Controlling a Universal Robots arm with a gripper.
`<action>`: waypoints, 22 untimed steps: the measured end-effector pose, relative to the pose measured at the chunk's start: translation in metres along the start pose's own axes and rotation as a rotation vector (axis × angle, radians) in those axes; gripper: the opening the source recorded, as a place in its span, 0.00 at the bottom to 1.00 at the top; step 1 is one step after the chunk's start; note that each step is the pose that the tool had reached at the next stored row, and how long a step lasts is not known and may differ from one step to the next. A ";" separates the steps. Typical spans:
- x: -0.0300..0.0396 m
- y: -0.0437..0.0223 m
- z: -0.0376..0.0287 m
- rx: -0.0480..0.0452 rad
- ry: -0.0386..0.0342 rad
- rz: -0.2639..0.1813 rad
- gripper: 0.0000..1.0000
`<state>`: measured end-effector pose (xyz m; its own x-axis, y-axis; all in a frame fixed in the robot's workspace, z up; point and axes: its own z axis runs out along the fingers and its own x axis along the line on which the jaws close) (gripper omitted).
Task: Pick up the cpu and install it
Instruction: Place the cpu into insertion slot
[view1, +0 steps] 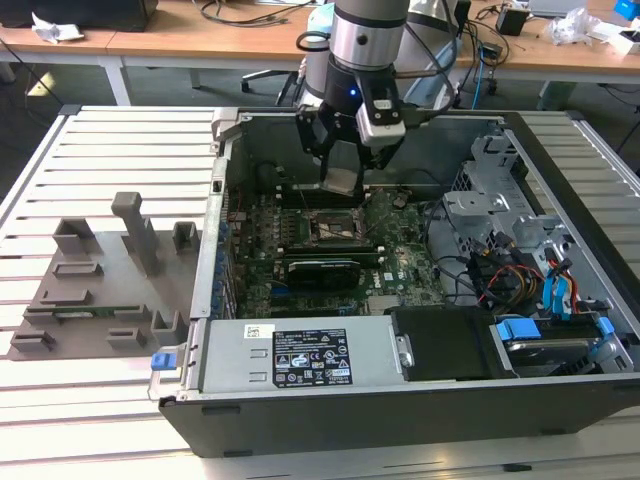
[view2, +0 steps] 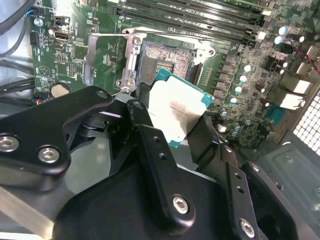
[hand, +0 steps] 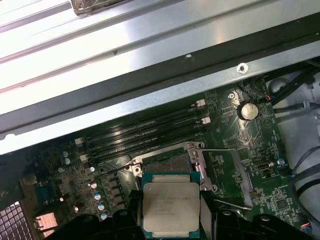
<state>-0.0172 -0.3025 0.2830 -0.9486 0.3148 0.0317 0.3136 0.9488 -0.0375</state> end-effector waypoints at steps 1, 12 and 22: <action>0.0000 0.0000 0.0001 -0.0003 0.0003 0.008 0.55; 0.0000 0.0000 0.0004 -0.0030 0.0036 0.094 0.55; 0.0000 0.0000 0.0006 -0.0053 0.0063 0.168 0.55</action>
<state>-0.0172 -0.3025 0.2824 -0.8825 0.4693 0.0317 0.4682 0.8828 -0.0376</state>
